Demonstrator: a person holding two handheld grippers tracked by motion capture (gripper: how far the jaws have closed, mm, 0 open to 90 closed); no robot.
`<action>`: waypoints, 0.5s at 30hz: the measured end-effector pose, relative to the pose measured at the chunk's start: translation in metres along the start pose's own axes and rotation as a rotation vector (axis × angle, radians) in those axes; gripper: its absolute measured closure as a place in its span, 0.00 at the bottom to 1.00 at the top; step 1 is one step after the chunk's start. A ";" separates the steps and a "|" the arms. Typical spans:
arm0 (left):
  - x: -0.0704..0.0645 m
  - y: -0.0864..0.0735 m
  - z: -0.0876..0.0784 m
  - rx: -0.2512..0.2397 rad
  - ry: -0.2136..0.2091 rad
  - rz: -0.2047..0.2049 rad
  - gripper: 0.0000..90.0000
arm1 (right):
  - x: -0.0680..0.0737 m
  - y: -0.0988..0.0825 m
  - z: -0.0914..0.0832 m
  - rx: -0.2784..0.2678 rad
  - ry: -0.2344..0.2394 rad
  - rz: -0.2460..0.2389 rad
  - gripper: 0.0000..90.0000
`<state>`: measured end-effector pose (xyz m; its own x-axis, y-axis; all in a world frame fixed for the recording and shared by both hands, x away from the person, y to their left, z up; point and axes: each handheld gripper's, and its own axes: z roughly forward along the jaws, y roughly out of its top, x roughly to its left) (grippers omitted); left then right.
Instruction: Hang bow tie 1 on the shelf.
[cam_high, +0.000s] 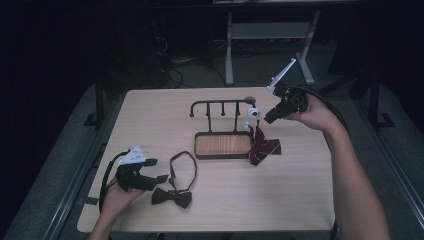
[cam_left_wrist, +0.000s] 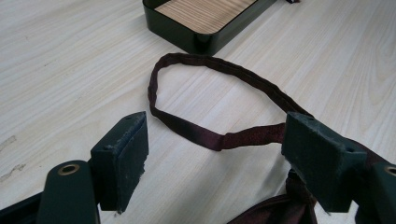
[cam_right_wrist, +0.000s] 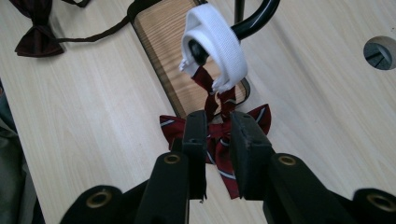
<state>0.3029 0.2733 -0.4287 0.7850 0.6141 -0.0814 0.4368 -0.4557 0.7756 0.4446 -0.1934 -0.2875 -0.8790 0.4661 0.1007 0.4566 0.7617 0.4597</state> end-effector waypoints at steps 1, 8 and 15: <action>0.000 0.000 0.000 0.001 0.000 0.001 0.25 | 0.002 -0.003 0.000 -0.004 0.008 -0.003 0.81; 0.000 0.000 0.001 0.012 -0.001 0.017 0.26 | 0.009 -0.019 0.003 -0.012 0.007 -0.010 0.77; 0.000 0.001 0.002 0.019 -0.004 0.021 0.26 | 0.015 -0.032 0.006 -0.025 0.005 -0.019 0.75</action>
<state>0.3040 0.2713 -0.4295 0.7957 0.6018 -0.0681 0.4287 -0.4802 0.7653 0.4175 -0.2087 -0.3059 -0.8879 0.4499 0.0960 0.4366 0.7585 0.4838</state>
